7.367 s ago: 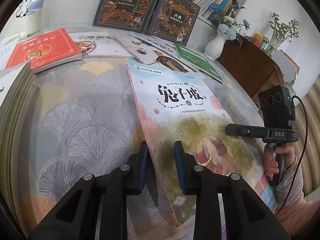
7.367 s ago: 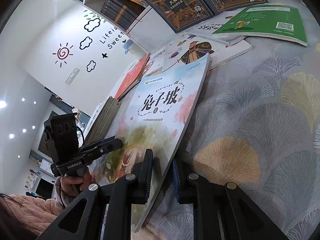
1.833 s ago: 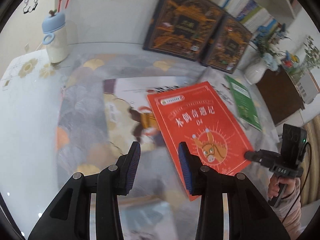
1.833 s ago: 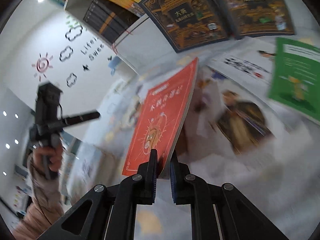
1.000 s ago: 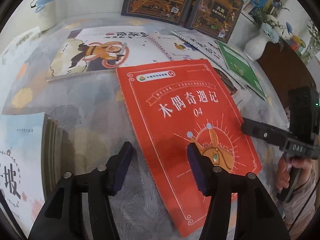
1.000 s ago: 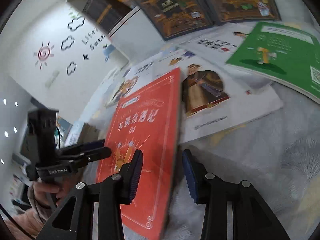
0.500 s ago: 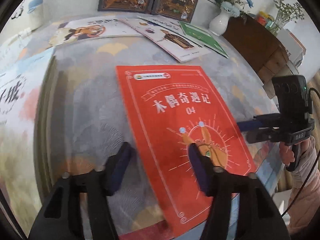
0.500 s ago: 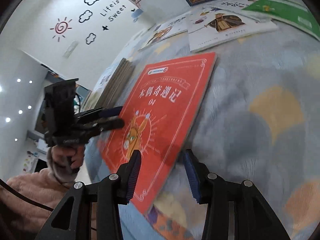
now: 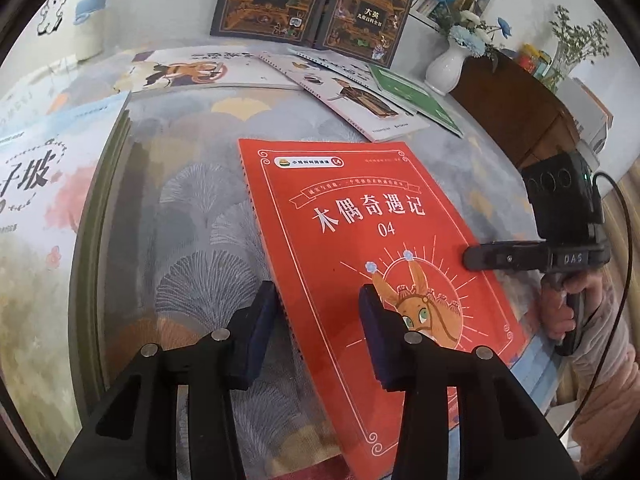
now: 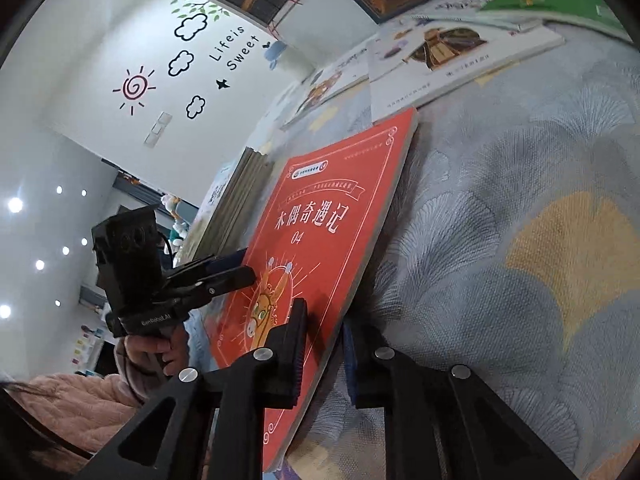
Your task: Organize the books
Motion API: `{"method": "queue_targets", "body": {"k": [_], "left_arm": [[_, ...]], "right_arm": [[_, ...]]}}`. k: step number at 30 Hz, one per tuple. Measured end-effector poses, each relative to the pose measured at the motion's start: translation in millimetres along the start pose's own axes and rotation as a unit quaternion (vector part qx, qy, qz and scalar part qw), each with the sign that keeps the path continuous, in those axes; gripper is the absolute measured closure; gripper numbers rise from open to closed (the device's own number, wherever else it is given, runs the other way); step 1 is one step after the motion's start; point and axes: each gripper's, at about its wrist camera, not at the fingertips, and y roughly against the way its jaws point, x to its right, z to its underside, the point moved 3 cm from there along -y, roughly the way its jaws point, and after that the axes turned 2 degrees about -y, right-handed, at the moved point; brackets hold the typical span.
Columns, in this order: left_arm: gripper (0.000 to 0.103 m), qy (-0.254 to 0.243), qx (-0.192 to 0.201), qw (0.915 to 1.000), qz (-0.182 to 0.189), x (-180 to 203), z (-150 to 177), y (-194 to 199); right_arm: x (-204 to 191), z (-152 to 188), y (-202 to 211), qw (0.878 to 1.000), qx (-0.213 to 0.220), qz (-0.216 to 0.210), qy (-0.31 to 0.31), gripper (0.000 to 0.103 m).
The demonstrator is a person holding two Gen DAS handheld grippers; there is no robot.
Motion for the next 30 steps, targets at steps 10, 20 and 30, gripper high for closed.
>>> {"method": "queue_targets", "body": {"k": [10,20,30], "left_arm": [[0.065,0.004,0.005,1.0000,0.004,-1.6,0.4,0.3],[0.064,0.014,-0.005,0.9999,0.008,-2.3,-2.8,1.0],[0.063,0.019,-0.008,0.9998,0.007,-2.2,-4.2,1.7]], "right_arm": [[-6.3,2.6,0.9,1.000,0.010,0.012,0.017,0.085],[-17.9,1.7,0.3,0.999,0.000,0.046,0.024,0.082],[-23.1,4.2,-0.2,0.998,0.001,0.062,0.030,0.082]]}}
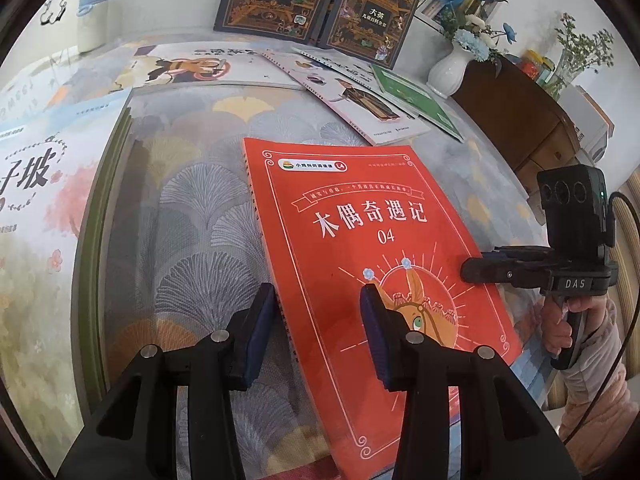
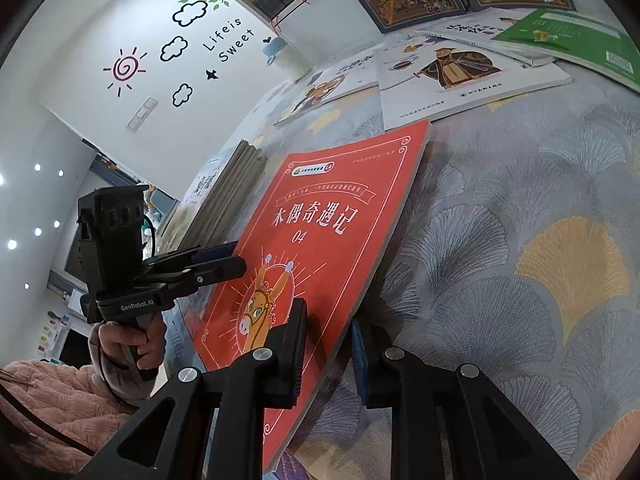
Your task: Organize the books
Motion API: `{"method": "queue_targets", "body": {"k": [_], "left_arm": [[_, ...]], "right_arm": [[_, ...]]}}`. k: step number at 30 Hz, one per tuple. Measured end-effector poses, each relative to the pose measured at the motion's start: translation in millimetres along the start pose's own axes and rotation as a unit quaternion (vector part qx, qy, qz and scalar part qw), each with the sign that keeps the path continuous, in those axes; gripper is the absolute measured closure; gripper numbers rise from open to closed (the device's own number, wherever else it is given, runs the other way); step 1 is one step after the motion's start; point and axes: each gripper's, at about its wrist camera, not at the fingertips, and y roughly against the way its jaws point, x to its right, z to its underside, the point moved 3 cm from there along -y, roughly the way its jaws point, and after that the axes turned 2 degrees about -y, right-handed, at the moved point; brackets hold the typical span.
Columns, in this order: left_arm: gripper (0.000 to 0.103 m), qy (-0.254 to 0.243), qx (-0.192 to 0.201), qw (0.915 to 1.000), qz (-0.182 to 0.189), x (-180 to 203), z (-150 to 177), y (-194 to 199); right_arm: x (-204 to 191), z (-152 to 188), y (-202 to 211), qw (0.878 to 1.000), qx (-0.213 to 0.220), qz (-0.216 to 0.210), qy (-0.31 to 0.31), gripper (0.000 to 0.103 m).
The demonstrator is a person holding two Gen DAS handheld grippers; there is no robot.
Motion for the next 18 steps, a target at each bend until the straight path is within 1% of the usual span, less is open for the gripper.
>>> {"method": "queue_targets", "body": {"k": [3,8,18], "left_arm": [[0.063,-0.001,-0.002,1.0000,-0.001,1.3,-0.6,0.8],[0.063,0.004,-0.003,1.0000,0.008,2.8,-1.0,2.7],[0.063,-0.013,0.017,0.9997,0.007,13.1,-9.7,18.7]], "right_arm": [[-3.6,0.2,2.0,1.000,0.002,0.002,0.003,0.082],[-12.0,-0.1,7.3,1.000,0.008,0.009,0.015,0.082],[-30.8,-3.8,23.0,0.998,0.028,0.020,0.043,0.082]]}}
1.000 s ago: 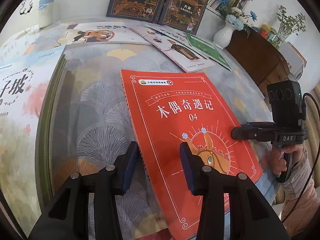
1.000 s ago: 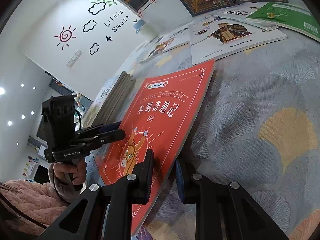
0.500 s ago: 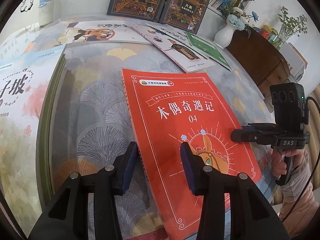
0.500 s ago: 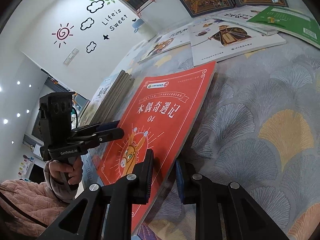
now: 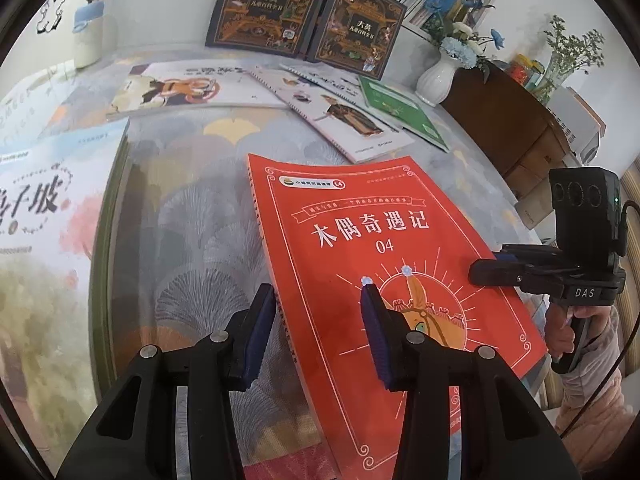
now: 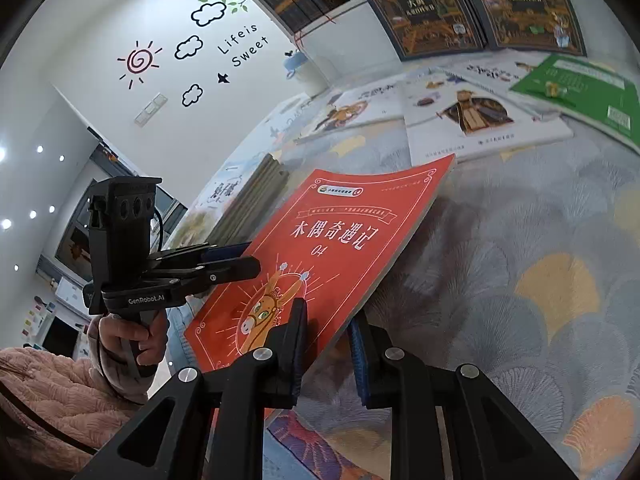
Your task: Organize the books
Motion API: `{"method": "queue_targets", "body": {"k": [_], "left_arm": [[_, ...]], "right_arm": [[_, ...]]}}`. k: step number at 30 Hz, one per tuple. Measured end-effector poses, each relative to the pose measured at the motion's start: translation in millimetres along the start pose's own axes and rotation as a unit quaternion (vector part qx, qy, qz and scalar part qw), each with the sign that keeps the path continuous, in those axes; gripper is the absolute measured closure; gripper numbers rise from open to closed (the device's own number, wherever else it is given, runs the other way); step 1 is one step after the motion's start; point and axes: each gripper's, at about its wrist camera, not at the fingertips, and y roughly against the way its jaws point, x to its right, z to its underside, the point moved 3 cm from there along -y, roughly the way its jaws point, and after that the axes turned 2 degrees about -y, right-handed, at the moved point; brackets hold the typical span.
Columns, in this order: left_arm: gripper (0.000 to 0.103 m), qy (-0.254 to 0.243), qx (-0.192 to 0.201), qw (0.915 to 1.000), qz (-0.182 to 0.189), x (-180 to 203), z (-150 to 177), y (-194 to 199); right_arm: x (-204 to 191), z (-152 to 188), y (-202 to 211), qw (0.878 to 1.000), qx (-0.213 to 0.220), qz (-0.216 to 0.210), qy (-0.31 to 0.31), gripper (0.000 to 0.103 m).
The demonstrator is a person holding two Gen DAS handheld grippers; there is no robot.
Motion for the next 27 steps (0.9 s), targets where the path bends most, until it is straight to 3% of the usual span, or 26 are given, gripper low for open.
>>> {"method": "queue_targets", "body": {"k": [27], "left_arm": [[0.063,-0.048,0.097,0.9941,-0.012,-10.2,-47.6,85.8]], "right_arm": [[-88.6,-56.3,13.9,0.994,0.082,-0.020,0.068,0.082]]}}
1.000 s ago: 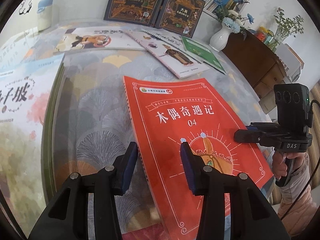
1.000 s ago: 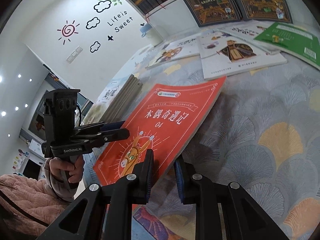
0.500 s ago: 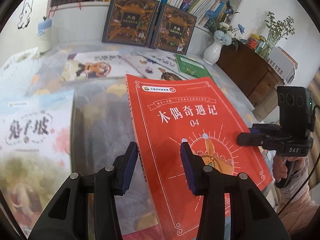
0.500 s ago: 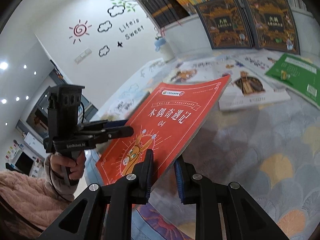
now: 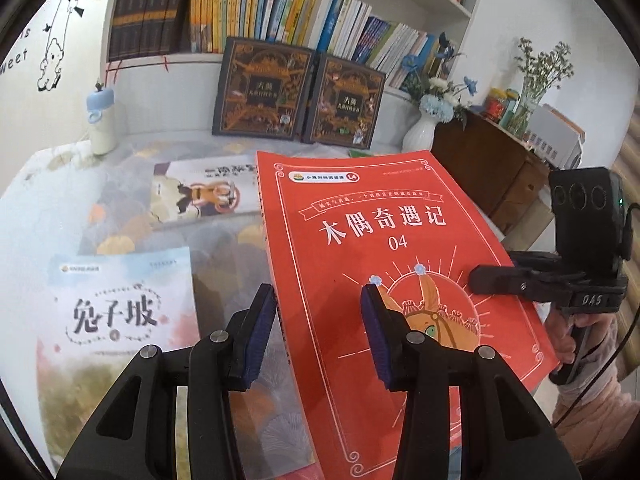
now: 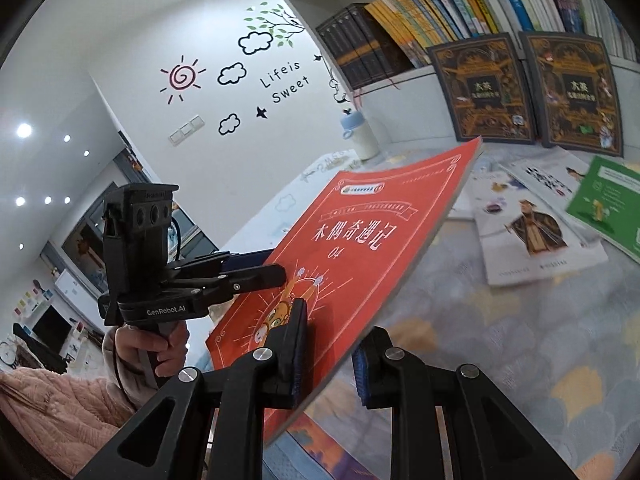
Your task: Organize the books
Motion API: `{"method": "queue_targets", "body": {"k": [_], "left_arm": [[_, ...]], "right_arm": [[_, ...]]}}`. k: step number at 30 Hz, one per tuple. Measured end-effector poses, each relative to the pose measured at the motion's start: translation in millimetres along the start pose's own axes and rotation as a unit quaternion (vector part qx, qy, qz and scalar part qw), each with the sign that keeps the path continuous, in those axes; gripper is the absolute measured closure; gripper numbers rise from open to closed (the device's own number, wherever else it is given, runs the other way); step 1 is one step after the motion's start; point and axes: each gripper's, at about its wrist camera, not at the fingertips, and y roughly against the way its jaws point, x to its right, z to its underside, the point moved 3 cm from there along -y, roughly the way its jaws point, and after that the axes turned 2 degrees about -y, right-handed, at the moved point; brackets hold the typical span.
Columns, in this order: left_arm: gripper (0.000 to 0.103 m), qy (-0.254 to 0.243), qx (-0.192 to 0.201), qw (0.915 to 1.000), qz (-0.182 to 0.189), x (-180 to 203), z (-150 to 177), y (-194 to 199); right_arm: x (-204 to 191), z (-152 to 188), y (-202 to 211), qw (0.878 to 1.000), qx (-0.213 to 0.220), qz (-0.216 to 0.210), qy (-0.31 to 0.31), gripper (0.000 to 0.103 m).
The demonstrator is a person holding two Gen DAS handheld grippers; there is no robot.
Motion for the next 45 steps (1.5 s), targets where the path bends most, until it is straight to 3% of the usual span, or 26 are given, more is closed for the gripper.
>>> {"method": "queue_targets", "body": {"k": [9,14,26,34,45], "left_arm": [[0.063,0.057,0.023,0.9977,0.030,-37.4,-2.1,16.2],[0.063,0.072,0.039,0.9966,0.013,-60.8,-1.3,31.7],[0.063,0.120,0.066,0.9897,-0.041,-135.3,15.1,80.7],[0.063,0.166,0.048,0.9834,-0.055,-178.5,46.7,75.3],[0.063,0.189,0.037,0.9794,-0.060,-191.4,73.5,56.4]], "right_arm": [[-21.9,-21.3,-22.7,1.000,-0.020,-0.006,0.001,0.082],[-43.4,-33.6,-44.8,0.999,-0.030,-0.006,0.029,0.082],[-94.8,-46.1,-130.2,0.995,-0.072,-0.056,0.049,0.082],[-103.3,-29.0,-183.2,0.992,-0.104,-0.056,0.047,0.082],[-83.1,1.1,-211.6,0.991,-0.129,-0.041,0.013,0.082]]}}
